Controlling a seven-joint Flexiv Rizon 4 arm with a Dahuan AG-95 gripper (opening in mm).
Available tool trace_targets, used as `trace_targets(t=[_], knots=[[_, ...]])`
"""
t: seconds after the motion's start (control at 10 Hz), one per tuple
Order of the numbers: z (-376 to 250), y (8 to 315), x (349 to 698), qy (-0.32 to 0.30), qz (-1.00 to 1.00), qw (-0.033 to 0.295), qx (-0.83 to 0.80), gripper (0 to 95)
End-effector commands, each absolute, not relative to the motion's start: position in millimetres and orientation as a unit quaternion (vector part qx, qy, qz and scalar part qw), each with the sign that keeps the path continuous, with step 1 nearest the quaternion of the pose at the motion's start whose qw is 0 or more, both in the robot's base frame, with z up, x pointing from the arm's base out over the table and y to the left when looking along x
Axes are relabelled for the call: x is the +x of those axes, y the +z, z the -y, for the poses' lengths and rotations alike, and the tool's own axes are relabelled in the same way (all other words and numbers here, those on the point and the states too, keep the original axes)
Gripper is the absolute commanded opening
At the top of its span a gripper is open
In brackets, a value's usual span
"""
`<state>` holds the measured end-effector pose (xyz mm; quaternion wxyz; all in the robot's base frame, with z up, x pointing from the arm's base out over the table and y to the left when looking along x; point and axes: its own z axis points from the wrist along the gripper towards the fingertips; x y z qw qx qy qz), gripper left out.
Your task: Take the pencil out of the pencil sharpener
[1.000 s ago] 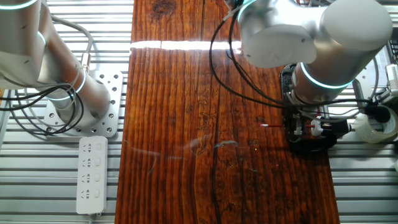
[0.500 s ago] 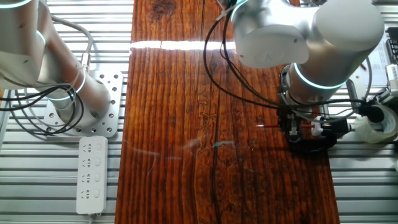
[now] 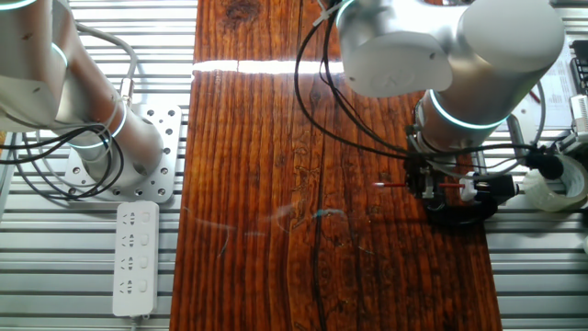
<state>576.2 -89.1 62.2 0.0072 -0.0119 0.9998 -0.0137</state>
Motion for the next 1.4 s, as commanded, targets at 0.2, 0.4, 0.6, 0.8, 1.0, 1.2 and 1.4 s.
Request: trace_targets(t=[0.2,0.4,0.6,0.8,1.0,1.2,1.4], knots=[[88.2,63.1,571.1,-0.013,-1.000,0.005,-0.010,0.0],[85.2,66.2,566.4,-0.009,-1.000,0.003,-0.010,0.0],[82.1,68.2,562.5,-0.009,-1.000,0.002,-0.009,0.0],[82.9,67.5,560.6,-0.009,-1.000,0.002,-0.008,0.0],[87.8,65.4,554.9,-0.010,-1.000,0.000,-0.010,0.0],[94.5,64.4,548.2,-0.011,-1.000,-0.001,-0.016,0.0],[107.9,65.4,545.9,-0.014,-1.000,-0.002,-0.026,0.0]])
